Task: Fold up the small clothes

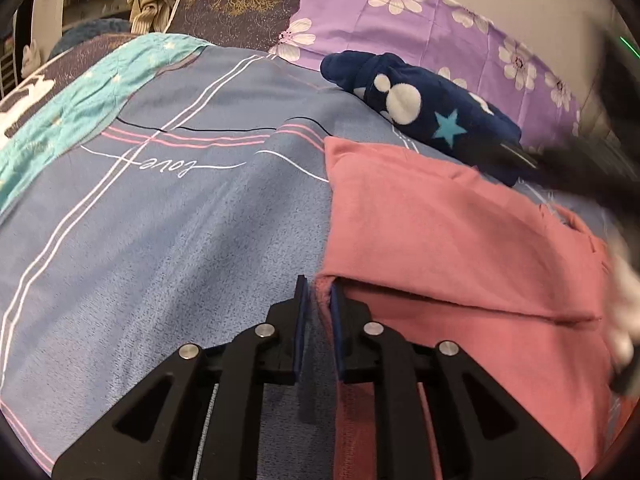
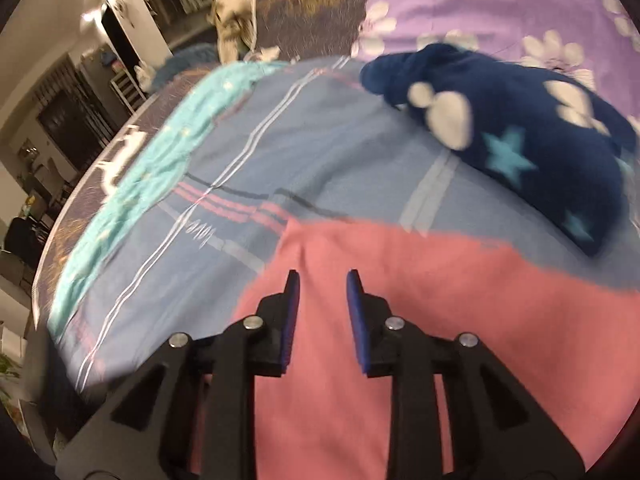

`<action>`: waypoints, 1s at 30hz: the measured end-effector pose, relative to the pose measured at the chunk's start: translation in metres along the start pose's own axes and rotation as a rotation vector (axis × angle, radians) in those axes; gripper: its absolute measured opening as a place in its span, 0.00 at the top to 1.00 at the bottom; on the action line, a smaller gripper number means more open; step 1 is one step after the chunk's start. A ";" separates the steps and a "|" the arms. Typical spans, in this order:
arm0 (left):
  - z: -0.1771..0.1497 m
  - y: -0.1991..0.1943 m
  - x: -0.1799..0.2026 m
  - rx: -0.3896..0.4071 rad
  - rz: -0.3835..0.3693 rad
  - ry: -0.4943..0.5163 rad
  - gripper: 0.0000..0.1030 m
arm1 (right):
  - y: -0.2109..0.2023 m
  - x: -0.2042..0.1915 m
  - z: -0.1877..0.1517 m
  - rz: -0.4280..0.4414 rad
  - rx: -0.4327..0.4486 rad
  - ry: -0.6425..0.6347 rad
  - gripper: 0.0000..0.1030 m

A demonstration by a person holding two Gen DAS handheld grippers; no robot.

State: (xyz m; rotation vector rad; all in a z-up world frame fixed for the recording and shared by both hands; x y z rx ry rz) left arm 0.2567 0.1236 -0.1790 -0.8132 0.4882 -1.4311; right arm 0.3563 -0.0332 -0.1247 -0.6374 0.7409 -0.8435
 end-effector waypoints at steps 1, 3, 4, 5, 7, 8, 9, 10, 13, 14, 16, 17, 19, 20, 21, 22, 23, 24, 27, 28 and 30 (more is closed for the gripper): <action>0.000 -0.001 0.000 -0.001 -0.008 -0.005 0.85 | -0.029 0.007 -0.023 0.003 0.013 -0.001 0.75; -0.001 -0.004 -0.002 -0.006 -0.047 -0.028 0.86 | -0.062 0.023 -0.055 -0.023 0.027 0.012 0.75; -0.001 -0.007 -0.004 -0.010 -0.067 -0.041 0.88 | -0.084 0.045 -0.078 -0.057 0.037 0.048 0.75; -0.002 -0.014 -0.006 -0.012 -0.087 -0.055 0.88 | -0.099 0.063 -0.094 -0.085 0.042 0.091 0.75; 0.002 -0.032 -0.006 0.008 -0.126 -0.085 0.89 | -0.117 0.119 -0.131 -0.193 0.008 0.240 0.75; 0.009 -0.048 -0.001 0.038 -0.175 -0.102 0.89 | -0.117 0.152 -0.157 -0.276 -0.063 0.329 0.84; 0.016 -0.062 0.008 0.069 -0.217 -0.096 0.89 | -0.119 0.165 -0.168 -0.266 -0.063 0.375 0.92; 0.021 -0.072 0.017 0.090 -0.234 -0.075 0.89 | -0.130 0.171 -0.174 -0.194 -0.001 0.419 0.91; 0.036 -0.082 0.068 0.119 -0.218 0.075 0.89 | -0.149 0.166 -0.178 -0.184 0.029 0.434 0.75; 0.037 -0.074 0.083 0.095 -0.227 0.101 0.87 | -0.157 0.163 -0.177 -0.197 0.055 0.426 0.74; 0.032 -0.046 0.108 0.014 -0.252 0.132 0.78 | -0.171 0.160 -0.178 -0.200 0.095 0.431 0.74; 0.026 -0.032 0.115 -0.017 -0.220 0.158 0.74 | -0.183 0.162 -0.179 -0.197 0.121 0.445 0.74; 0.003 0.012 0.119 -0.096 -0.083 0.220 0.73 | -0.213 0.180 -0.185 -0.231 0.181 0.484 0.73; -0.009 0.028 0.119 -0.122 -0.067 0.223 0.72 | -0.232 0.193 -0.192 -0.263 0.214 0.511 0.73; -0.012 0.029 0.119 -0.064 -0.069 0.225 0.71 | -0.253 0.207 -0.199 -0.302 0.251 0.546 0.70; -0.010 0.025 0.121 -0.053 -0.071 0.231 0.70 | -0.286 0.232 -0.213 -0.377 0.309 0.605 0.66; -0.009 0.024 0.121 -0.060 -0.074 0.229 0.68 | -0.309 0.251 -0.225 -0.440 0.348 0.649 0.63; -0.010 0.026 0.122 -0.062 -0.078 0.231 0.68 | -0.327 0.266 -0.236 -0.498 0.377 0.688 0.58; -0.009 0.026 0.121 -0.058 -0.087 0.226 0.67 | -0.392 0.333 -0.290 -0.720 0.469 0.903 0.55; -0.010 0.025 0.121 -0.055 -0.083 0.230 0.66 | -0.398 0.345 -0.304 -0.745 0.489 0.971 0.54; -0.010 0.025 0.123 -0.050 -0.077 0.240 0.65 | -0.402 0.367 -0.323 -0.723 0.524 1.076 0.53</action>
Point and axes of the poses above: each gripper's, at about its wrist camera, not at the fingertips, and y roughly the way its jaws point, x to its right, z to its top, the point moved 7 cm from there along y, roughly the way its jaws point, and after that the axes turned 4 degrees about z, right-handed, at the moved point
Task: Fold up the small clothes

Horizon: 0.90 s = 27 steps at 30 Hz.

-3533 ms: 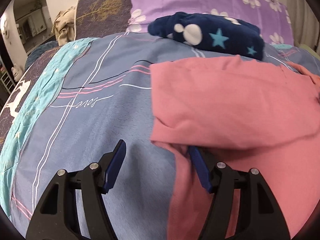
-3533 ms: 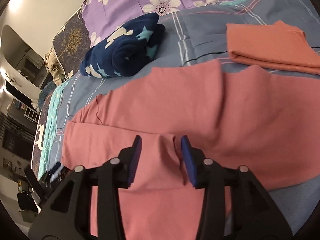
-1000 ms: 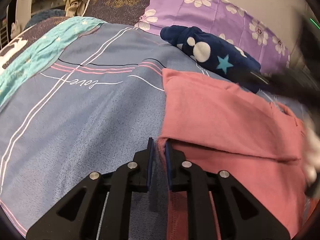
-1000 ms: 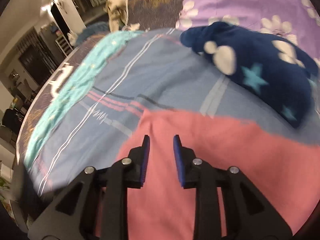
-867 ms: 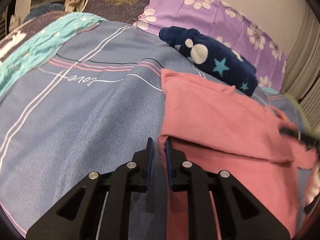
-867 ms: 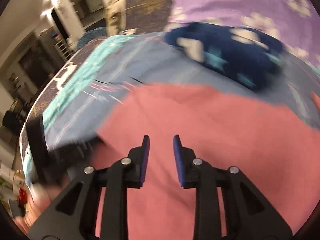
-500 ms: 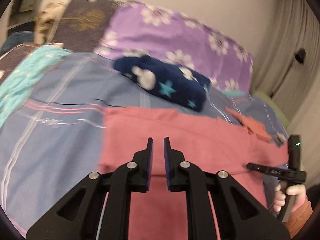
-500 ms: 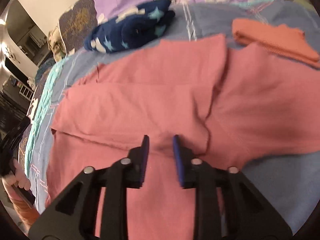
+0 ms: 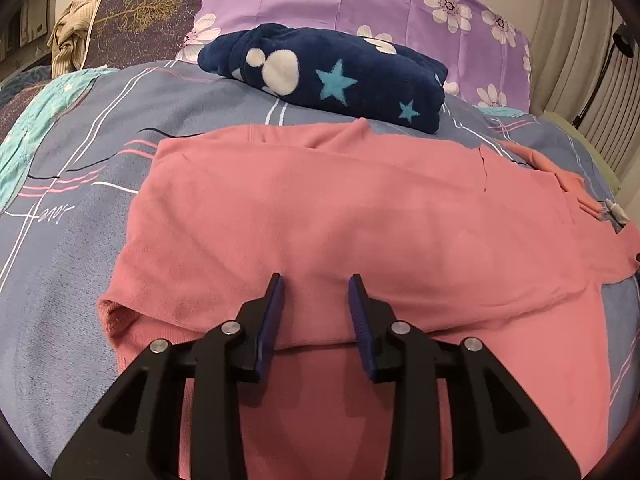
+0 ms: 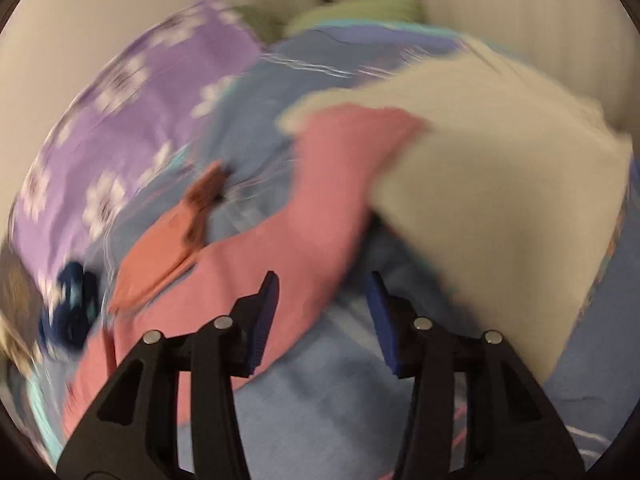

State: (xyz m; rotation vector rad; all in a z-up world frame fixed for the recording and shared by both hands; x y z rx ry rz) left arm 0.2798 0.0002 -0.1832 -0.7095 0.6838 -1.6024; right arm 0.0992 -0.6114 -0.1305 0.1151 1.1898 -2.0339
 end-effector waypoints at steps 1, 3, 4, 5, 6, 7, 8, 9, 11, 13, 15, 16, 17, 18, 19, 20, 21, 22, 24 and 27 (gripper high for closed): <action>0.000 -0.001 -0.001 0.000 0.001 0.003 0.65 | 0.008 0.001 0.002 0.017 -0.006 0.016 0.51; -0.001 -0.001 0.000 0.002 -0.007 0.001 0.63 | 0.020 -0.003 0.008 0.036 0.016 0.033 0.51; -0.001 -0.002 0.000 0.003 -0.020 -0.006 0.62 | 0.024 -0.004 0.013 0.033 0.045 0.050 0.57; -0.002 -0.003 -0.001 0.003 -0.032 -0.015 0.61 | 0.026 -0.004 0.015 0.024 0.067 0.070 0.63; -0.002 -0.003 -0.001 0.004 -0.043 -0.020 0.60 | 0.029 -0.002 0.020 0.018 0.074 0.090 0.79; -0.002 -0.004 -0.002 0.005 -0.060 -0.029 0.59 | 0.035 0.001 0.022 0.013 0.064 0.128 0.92; -0.002 -0.003 -0.002 0.004 -0.070 -0.034 0.58 | 0.040 0.002 0.022 0.021 0.051 0.175 0.93; -0.002 -0.004 -0.003 0.004 -0.078 -0.039 0.57 | 0.043 0.001 0.022 0.037 0.051 0.208 0.95; -0.001 -0.004 -0.002 0.003 -0.087 -0.040 0.56 | 0.039 -0.016 0.025 0.072 0.072 0.196 0.96; -0.002 -0.004 0.000 0.003 -0.087 -0.032 0.53 | 0.032 -0.056 0.025 0.139 0.096 0.109 0.96; -0.002 -0.004 0.002 0.003 -0.084 -0.022 0.52 | 0.019 -0.111 0.008 0.255 0.078 -0.008 0.96; -0.002 -0.004 0.002 0.004 -0.084 -0.022 0.51 | 0.009 -0.150 -0.012 0.335 0.055 -0.102 0.96; -0.002 -0.004 0.002 0.004 -0.087 -0.023 0.51 | 0.000 -0.183 -0.030 0.401 0.035 -0.187 0.96; -0.002 -0.005 0.002 0.005 -0.092 -0.028 0.51 | -0.010 -0.218 -0.055 0.472 0.011 -0.290 0.96; -0.002 -0.005 0.001 0.005 -0.100 -0.035 0.51 | -0.021 -0.254 -0.088 0.552 -0.020 -0.410 0.96; -0.002 -0.005 0.000 0.005 -0.108 -0.041 0.51 | -0.031 -0.288 -0.130 0.627 -0.061 -0.546 0.96; -0.002 -0.005 -0.001 0.006 -0.118 -0.050 0.51 | -0.034 -0.302 -0.151 0.652 -0.085 -0.614 0.96; -0.002 -0.006 -0.002 0.006 -0.129 -0.059 0.51 | -0.036 -0.320 -0.191 0.676 -0.135 -0.722 0.96; -0.002 -0.006 -0.004 0.007 -0.148 -0.075 0.51 | -0.029 -0.330 -0.247 0.687 -0.229 -0.837 0.96; -0.001 -0.006 -0.005 0.007 -0.164 -0.087 0.51 | -0.002 -0.319 -0.299 0.626 -0.370 -0.903 0.91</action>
Point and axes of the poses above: each gripper's, at about its wrist camera, not at the fingertips, and y roughly the way its jaws point, x to its right, z to its top, the point moved 7 cm from there along y, roughly the way its jaws point, and after that the axes turned 4 degrees about z, right-handed, at the moved point
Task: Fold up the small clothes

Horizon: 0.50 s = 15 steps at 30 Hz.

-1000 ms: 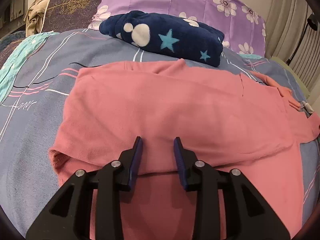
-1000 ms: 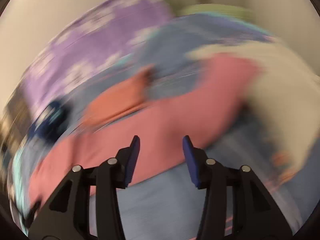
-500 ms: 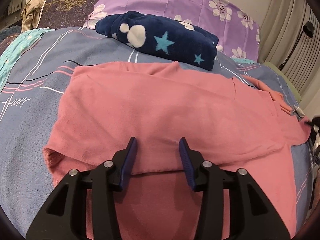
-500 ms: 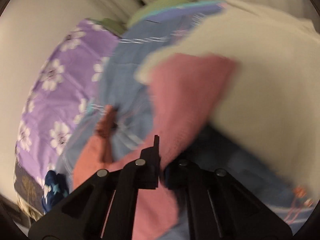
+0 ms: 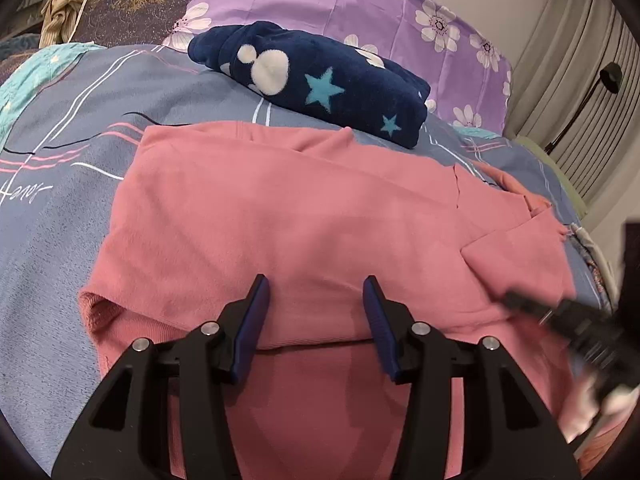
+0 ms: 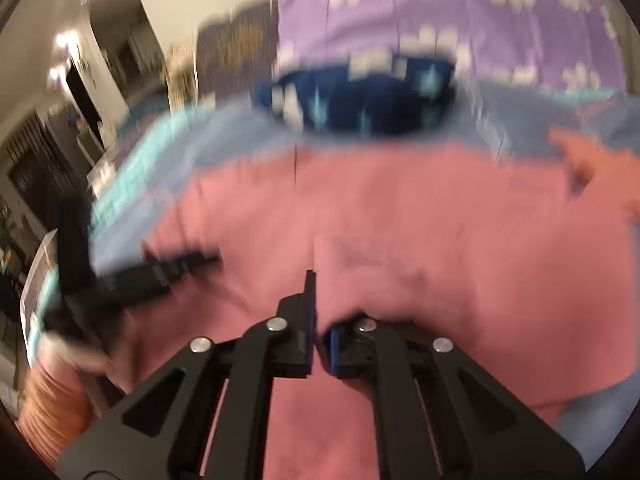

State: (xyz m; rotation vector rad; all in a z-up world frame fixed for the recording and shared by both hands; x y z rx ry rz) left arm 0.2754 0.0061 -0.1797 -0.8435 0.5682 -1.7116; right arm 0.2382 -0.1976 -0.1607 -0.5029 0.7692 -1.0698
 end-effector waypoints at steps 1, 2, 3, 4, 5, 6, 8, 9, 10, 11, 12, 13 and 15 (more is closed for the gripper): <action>0.000 0.000 0.000 0.000 -0.002 -0.002 0.51 | 0.006 0.008 -0.009 0.009 -0.035 0.024 0.89; 0.000 0.000 0.000 0.000 -0.003 -0.001 0.51 | 0.007 0.012 -0.013 0.023 -0.045 0.039 0.87; 0.000 0.000 0.000 -0.001 -0.004 0.000 0.50 | 0.004 0.012 -0.015 0.041 -0.042 0.052 0.79; 0.000 0.000 0.001 -0.001 -0.003 0.003 0.50 | -0.003 0.013 -0.015 0.058 -0.033 0.069 0.65; -0.001 0.000 0.001 -0.001 -0.002 0.005 0.50 | -0.011 0.017 -0.012 0.067 -0.018 0.087 0.58; -0.001 0.000 0.001 -0.001 -0.001 0.007 0.50 | -0.017 0.018 -0.017 0.071 -0.006 0.099 0.54; -0.001 0.000 0.001 -0.001 0.000 0.010 0.49 | -0.027 0.027 -0.015 0.092 0.012 0.152 0.54; -0.001 0.000 0.001 -0.001 0.001 0.011 0.49 | -0.030 0.031 -0.012 0.105 0.017 0.179 0.54; -0.001 0.001 0.002 -0.001 0.001 0.012 0.49 | -0.033 0.042 -0.010 0.116 0.029 0.237 0.54; -0.001 0.001 0.002 -0.001 0.000 0.011 0.49 | -0.033 0.048 -0.006 0.113 0.041 0.291 0.54; -0.001 0.001 0.002 -0.001 -0.002 0.009 0.49 | -0.028 0.056 0.001 0.103 0.054 0.349 0.54; -0.001 0.000 0.001 0.000 -0.009 0.004 0.49 | -0.028 0.060 0.005 0.094 0.075 0.395 0.55; 0.000 0.000 -0.001 0.003 -0.031 -0.013 0.49 | -0.029 0.037 0.015 0.165 0.108 0.313 0.55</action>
Point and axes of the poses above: each gripper's, at about its wrist camera, not at the fingertips, and y roughly the way its jaws point, x to its right, z to its top, the point moved 7 cm from there along y, roughly the way its jaws point, and after that the axes turned 4 degrees about z, right-handed, at the moved point
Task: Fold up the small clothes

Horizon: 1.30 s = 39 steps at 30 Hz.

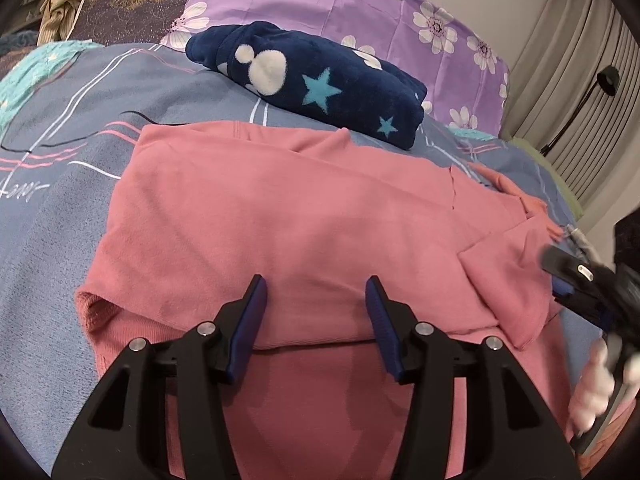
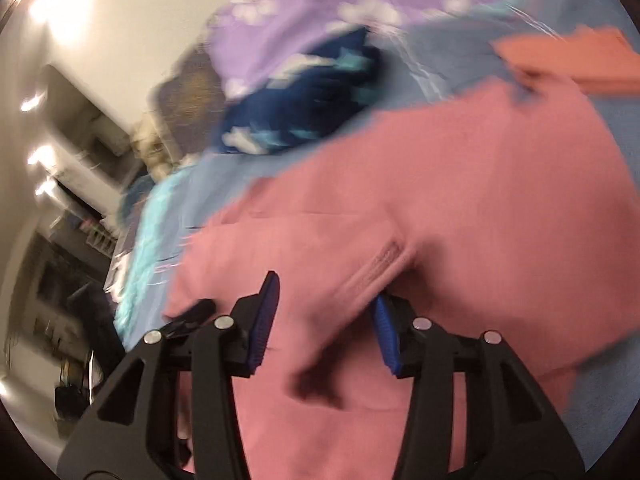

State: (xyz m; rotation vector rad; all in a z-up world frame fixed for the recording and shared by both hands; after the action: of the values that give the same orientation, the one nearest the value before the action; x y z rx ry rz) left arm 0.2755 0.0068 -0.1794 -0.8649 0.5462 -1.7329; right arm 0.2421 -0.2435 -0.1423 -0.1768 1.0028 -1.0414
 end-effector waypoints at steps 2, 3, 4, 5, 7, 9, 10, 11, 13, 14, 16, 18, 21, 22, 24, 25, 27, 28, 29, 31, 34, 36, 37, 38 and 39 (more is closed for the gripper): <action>0.001 -0.002 -0.003 0.004 -0.037 -0.028 0.49 | 0.001 -0.049 -0.015 0.118 -0.045 -0.234 0.55; 0.001 -0.003 -0.004 0.007 -0.055 -0.039 0.49 | 0.000 -0.064 -0.024 0.136 -0.065 -0.326 0.55; 0.002 -0.004 -0.004 0.009 -0.067 -0.046 0.49 | -0.001 -0.075 -0.034 0.122 -0.083 -0.416 0.54; 0.002 -0.007 -0.003 0.010 -0.097 -0.052 0.49 | -0.001 -0.077 -0.040 0.095 -0.096 -0.458 0.53; 0.002 -0.014 0.007 0.004 -0.195 -0.057 0.49 | -0.002 -0.066 -0.045 0.053 -0.110 -0.462 0.50; 0.003 -0.018 0.020 -0.013 -0.291 -0.068 0.48 | 0.000 -0.049 -0.047 0.042 -0.128 -0.400 0.50; 0.002 -0.018 0.028 -0.031 -0.333 -0.073 0.47 | 0.003 -0.040 -0.050 0.047 -0.142 -0.362 0.50; 0.001 -0.017 0.033 -0.048 -0.356 -0.077 0.46 | 0.006 -0.032 -0.053 0.045 -0.157 -0.326 0.50; -0.003 -0.014 0.043 -0.080 -0.383 -0.080 0.44 | 0.014 -0.017 -0.058 0.040 -0.177 -0.269 0.50; -0.005 -0.012 0.045 -0.090 -0.377 -0.073 0.44 | 0.015 -0.015 -0.060 0.046 -0.176 -0.260 0.50; -0.008 -0.011 0.048 -0.100 -0.355 -0.056 0.44 | 0.013 -0.014 -0.062 0.060 -0.169 -0.254 0.49; -0.010 -0.011 0.047 -0.110 -0.348 -0.062 0.44 | 0.014 -0.014 -0.063 0.065 -0.167 -0.253 0.49; -0.008 -0.018 0.043 -0.107 -0.336 -0.082 0.41 | 0.016 -0.014 -0.062 0.063 -0.167 -0.255 0.48; -0.006 -0.022 0.041 -0.097 -0.333 -0.079 0.40 | 0.019 -0.014 -0.062 0.059 -0.167 -0.260 0.48; -0.005 -0.028 0.041 -0.079 -0.327 -0.056 0.40 | 0.020 -0.015 -0.063 0.055 -0.168 -0.270 0.46; -0.006 -0.030 0.043 -0.081 -0.329 -0.041 0.40 | 0.019 -0.016 -0.064 0.052 -0.169 -0.275 0.46; -0.010 -0.027 0.049 -0.104 -0.343 -0.021 0.40 | 0.015 -0.018 -0.064 0.049 -0.170 -0.282 0.45; -0.013 -0.023 0.054 -0.130 -0.356 -0.016 0.40 | 0.015 -0.018 -0.064 0.046 -0.169 -0.286 0.45; -0.016 -0.019 0.057 -0.147 -0.357 -0.014 0.40 | 0.014 -0.018 -0.065 0.046 -0.169 -0.287 0.45; -0.019 -0.012 0.059 -0.168 -0.325 -0.010 0.40 | 0.014 -0.018 -0.065 0.046 -0.168 -0.288 0.45; -0.017 -0.019 0.062 -0.149 -0.345 -0.010 0.40 | 0.014 -0.017 -0.064 0.051 -0.167 -0.283 0.45; -0.013 -0.028 0.063 -0.113 -0.358 0.001 0.40 | 0.014 -0.017 -0.064 0.054 -0.168 -0.281 0.45; -0.012 -0.032 0.064 -0.095 -0.363 0.014 0.39 | 0.014 -0.017 -0.064 0.056 -0.168 -0.280 0.45; -0.013 -0.035 0.066 -0.078 -0.368 0.041 0.37 | 0.014 -0.018 -0.064 0.057 -0.168 -0.280 0.44; -0.015 -0.035 0.067 -0.072 -0.358 0.070 0.35 | 0.014 -0.018 -0.064 0.057 -0.169 -0.281 0.44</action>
State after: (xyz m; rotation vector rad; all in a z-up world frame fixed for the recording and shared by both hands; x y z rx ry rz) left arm 0.2315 -0.0457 -0.1442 -1.0019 0.5257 -2.0849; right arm 0.1999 -0.2018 -0.1759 -0.4191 0.8340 -0.8525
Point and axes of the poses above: each gripper's, at about its wrist camera, not at the fingertips, and y roughly the way its jaws point, x to its right, z to its top, the point moved 7 cm from there along y, roughly the way its jaws point, and after that the axes turned 4 degrees about z, right-handed, at the moved point
